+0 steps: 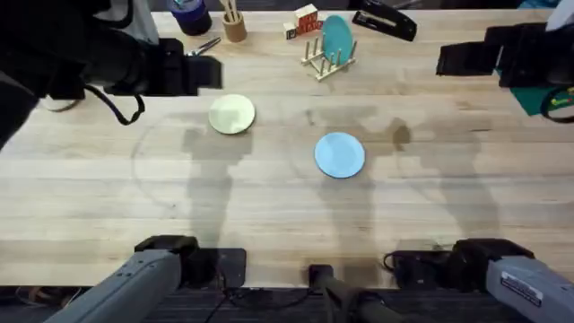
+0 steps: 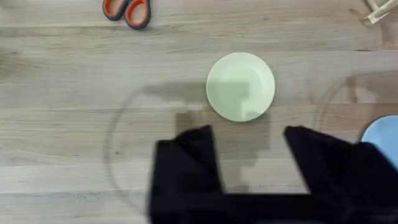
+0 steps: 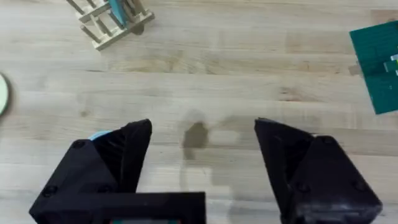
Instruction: Pick up the plates from the table one by one and place each into a slot on the dish rack.
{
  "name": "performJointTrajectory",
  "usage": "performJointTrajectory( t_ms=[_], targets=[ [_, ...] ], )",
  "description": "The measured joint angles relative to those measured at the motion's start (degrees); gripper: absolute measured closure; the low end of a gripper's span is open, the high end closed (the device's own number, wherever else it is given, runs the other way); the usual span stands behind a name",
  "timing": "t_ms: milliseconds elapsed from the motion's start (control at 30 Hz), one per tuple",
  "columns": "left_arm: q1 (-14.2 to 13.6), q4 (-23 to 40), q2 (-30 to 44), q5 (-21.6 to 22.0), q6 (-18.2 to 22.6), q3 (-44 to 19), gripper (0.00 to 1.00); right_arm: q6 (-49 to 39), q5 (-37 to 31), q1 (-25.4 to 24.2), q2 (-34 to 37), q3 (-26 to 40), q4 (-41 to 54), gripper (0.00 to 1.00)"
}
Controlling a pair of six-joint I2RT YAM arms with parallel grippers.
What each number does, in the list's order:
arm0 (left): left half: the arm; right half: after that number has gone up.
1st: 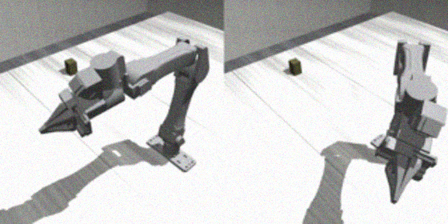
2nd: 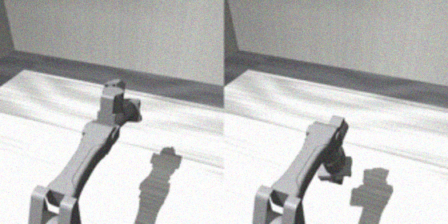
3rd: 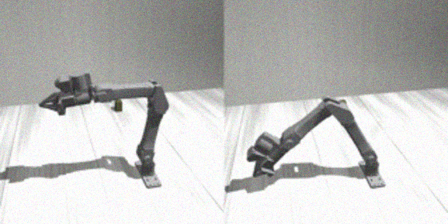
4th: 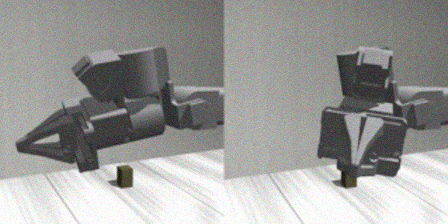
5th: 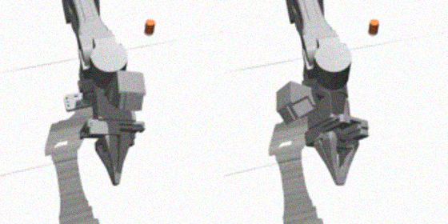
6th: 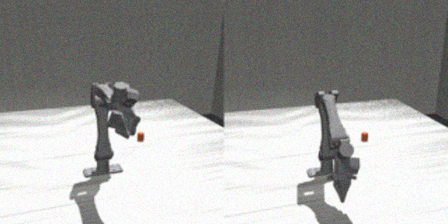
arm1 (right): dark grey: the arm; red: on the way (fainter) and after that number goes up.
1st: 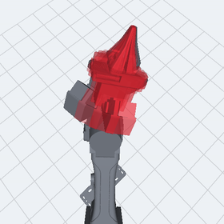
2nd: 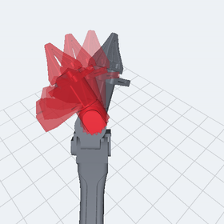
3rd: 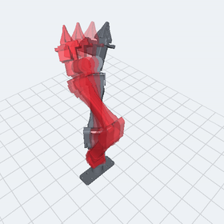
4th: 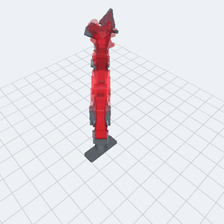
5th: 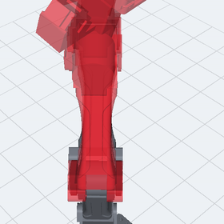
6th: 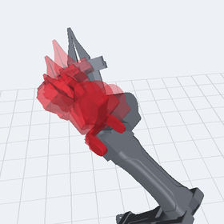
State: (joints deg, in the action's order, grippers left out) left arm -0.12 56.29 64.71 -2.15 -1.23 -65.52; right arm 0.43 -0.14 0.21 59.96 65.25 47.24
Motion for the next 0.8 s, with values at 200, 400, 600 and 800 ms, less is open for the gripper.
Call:
performJointTrajectory(
  t_ms=[200,400,600,800],
  targets=[
    [0.6,-0.1,0.2,-3.3,0.6,0.0,0.951,0.0,0.0,0.0,0.0,0.0,0.0,0.006],
    [8.6,-0.2,3.5,-16.4,4.1,0.0,0.959,0.0,0.0,0.0,0.0,0.1,0.0,0.006],
    [18.0,-0.1,9.7,-30.0,9.5,0.0,0.959,0.0,0.0,0.0,0.0,0.1,0.0,0.006],
    [21.9,-0.2,17.4,-39.8,15.1,0.0,0.959,0.0,0.0,0.0,0.0,0.1,0.0,0.006]
  ],
)
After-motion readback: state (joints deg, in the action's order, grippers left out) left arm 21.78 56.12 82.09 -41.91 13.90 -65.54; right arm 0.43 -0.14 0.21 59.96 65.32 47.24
